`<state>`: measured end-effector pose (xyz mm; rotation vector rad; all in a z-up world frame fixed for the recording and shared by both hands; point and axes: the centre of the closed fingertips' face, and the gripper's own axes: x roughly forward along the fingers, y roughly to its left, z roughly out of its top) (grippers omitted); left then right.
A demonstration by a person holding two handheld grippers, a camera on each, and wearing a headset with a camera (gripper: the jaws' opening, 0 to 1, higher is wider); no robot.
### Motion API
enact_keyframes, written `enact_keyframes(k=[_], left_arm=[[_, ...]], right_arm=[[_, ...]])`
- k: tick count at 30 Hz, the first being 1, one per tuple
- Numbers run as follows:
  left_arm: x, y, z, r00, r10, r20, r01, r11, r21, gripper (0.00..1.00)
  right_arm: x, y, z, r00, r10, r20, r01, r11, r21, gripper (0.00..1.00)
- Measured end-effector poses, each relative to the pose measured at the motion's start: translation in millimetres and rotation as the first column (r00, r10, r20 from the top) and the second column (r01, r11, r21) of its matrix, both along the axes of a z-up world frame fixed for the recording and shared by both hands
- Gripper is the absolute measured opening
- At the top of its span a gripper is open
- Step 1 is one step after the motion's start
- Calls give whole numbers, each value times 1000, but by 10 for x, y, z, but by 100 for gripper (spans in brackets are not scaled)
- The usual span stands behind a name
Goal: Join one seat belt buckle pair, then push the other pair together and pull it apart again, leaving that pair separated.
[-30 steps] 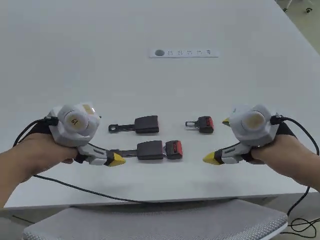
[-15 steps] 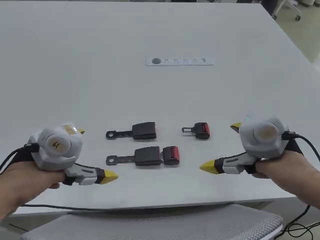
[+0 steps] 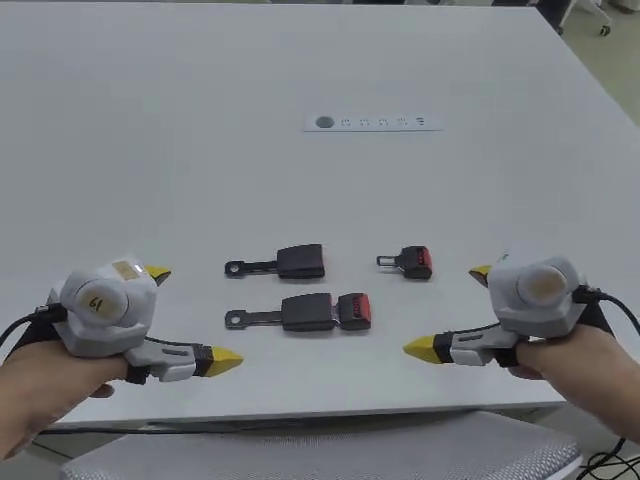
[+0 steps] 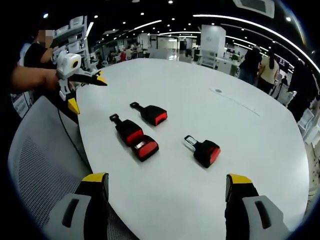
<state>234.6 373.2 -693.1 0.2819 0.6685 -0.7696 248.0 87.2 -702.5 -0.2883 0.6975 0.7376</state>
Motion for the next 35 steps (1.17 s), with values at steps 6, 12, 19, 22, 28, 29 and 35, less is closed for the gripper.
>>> enact_keyframes(k=[6, 12, 19, 22, 28, 29, 35], left_arm=[[-8, 32, -40, 1000, 8, -3, -8, 1000, -15, 100], [-19, 4, -34, 1000, 8, -8, -9, 1000, -18, 100], [-20, 18, -35, 1000, 12, -5, -12, 1000, -11, 100], [-20, 34, -47, 999, 35, -14, -36, 999, -28, 100], [-45, 78, -46, 998, 60, -16, -60, 998, -35, 100], [-36, 91, -27, 997, 71, -8, -71, 997, -41, 100], [-43, 143, -7, 994, 109, -8, -109, 993, -44, 100]], right_arm=[[6, 26, 21, 1000, 22, 13, -22, 1000, -21, 99], [-11, 50, 19, 1000, 23, 20, -22, 999, -31, 99], [-29, 67, 17, 999, 7, 40, -5, 999, -43, 99], [-34, 61, 14, 999, -5, 40, 6, 999, -39, 99], [-9, 22, 9, 999, -13, 43, 15, 999, -36, 99], [-4, 15, 8, 999, -17, 42, 19, 999, -33, 99], [-24, 40, 14, 999, -33, 40, 34, 999, -23, 99]])
